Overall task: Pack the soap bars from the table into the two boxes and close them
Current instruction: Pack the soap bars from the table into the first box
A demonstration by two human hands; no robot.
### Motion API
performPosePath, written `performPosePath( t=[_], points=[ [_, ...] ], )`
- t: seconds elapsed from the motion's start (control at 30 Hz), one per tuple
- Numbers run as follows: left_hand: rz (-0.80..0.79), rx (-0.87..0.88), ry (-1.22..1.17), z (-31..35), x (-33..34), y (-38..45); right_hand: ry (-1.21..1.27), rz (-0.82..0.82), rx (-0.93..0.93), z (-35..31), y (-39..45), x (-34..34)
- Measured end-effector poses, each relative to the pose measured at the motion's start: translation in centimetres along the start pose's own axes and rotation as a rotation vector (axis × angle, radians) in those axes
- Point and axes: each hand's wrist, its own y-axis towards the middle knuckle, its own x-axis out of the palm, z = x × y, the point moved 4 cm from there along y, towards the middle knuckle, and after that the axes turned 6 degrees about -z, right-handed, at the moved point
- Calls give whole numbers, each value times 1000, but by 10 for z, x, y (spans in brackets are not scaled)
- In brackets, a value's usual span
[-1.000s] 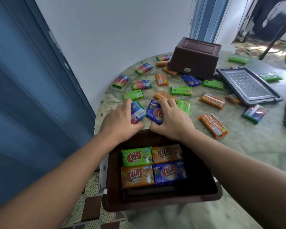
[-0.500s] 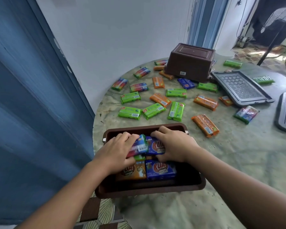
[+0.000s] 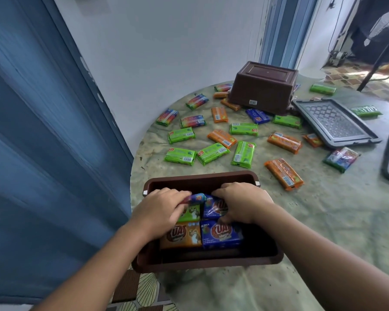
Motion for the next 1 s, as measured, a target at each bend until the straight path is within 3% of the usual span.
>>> performPosePath(
  t=[0.27, 0.47, 0.7, 1.0],
  points=[
    [-55, -126, 16, -5, -3, 4, 21, -12, 12, 1, 4, 2],
    [2, -32, 78, -5, 2, 4, 24, -19, 12, 0, 4, 2],
    [-138, 6, 247, 1, 6, 3, 14, -16, 5, -2, 3, 1],
    [-143, -14, 235, 4, 4, 2, 5, -55, -35, -5, 4, 0]
  ],
)
